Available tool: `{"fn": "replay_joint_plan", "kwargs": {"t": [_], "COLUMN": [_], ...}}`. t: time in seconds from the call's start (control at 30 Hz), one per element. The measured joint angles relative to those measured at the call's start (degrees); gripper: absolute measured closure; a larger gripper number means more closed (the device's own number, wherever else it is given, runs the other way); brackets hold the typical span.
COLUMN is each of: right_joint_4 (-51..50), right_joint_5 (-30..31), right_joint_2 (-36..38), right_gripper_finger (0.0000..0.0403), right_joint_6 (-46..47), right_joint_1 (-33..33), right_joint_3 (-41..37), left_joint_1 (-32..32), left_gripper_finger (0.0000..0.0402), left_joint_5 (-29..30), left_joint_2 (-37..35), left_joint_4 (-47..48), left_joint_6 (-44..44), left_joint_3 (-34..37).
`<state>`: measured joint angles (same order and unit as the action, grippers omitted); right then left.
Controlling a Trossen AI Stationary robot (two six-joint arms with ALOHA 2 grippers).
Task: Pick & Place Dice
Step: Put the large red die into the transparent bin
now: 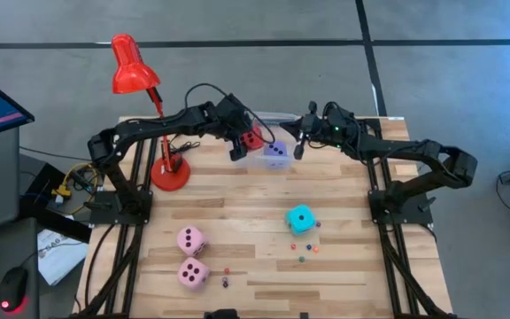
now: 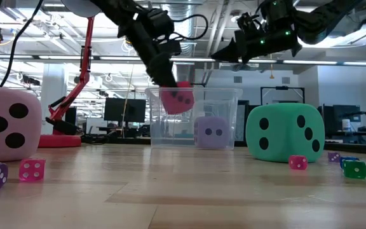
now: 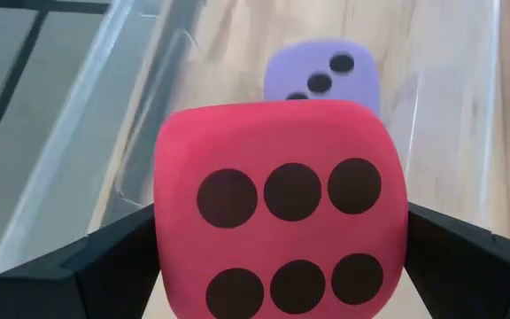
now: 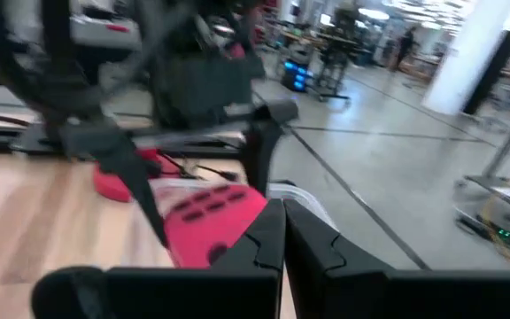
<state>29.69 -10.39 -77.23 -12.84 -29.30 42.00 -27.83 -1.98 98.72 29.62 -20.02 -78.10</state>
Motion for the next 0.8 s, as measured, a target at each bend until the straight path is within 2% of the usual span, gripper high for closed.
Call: {"fn": "replay_joint_plan", "kwargs": {"t": [0.2, 0.3, 0.43, 0.6, 0.8], "right_joint_4": [3.8, 7.8, 6.4, -1.6, -13.6], "right_joint_5": [-2.0, -3.3, -4.2, -11.3, -12.3], "right_joint_2": [-2.4, -6.5, -12.5, -17.2, -21.3], "right_gripper_finger": [0.0403, 0.0403, 0.0403, 0.0403, 0.0403], "right_joint_6": [1.7, 2.4, 2.6, 2.9, 1.9], "right_joint_1": [0.8, 1.2, 1.5, 1.5, 1.6], "right_joint_3": [-0.1, 0.7, 4.6, 12.6, 21.1], "left_joint_1": [0.0, 0.0, 0.1, 0.1, 0.1], "left_gripper_finger": [0.0002, 0.0002, 0.0002, 0.0002, 0.0002], "left_joint_5": [0.0, 0.0, 0.0, 0.0, 0.0], "left_joint_2": [0.0, 0.0, 0.0, 0.0, 0.0], "left_joint_4": [-0.9, -1.4, -1.6, -1.6, -1.6], "left_joint_6": [-0.7, -0.8, -0.8, -0.8, -0.8], "left_joint_3": [2.2, 2.6, 2.6, 2.6, 2.6]}}
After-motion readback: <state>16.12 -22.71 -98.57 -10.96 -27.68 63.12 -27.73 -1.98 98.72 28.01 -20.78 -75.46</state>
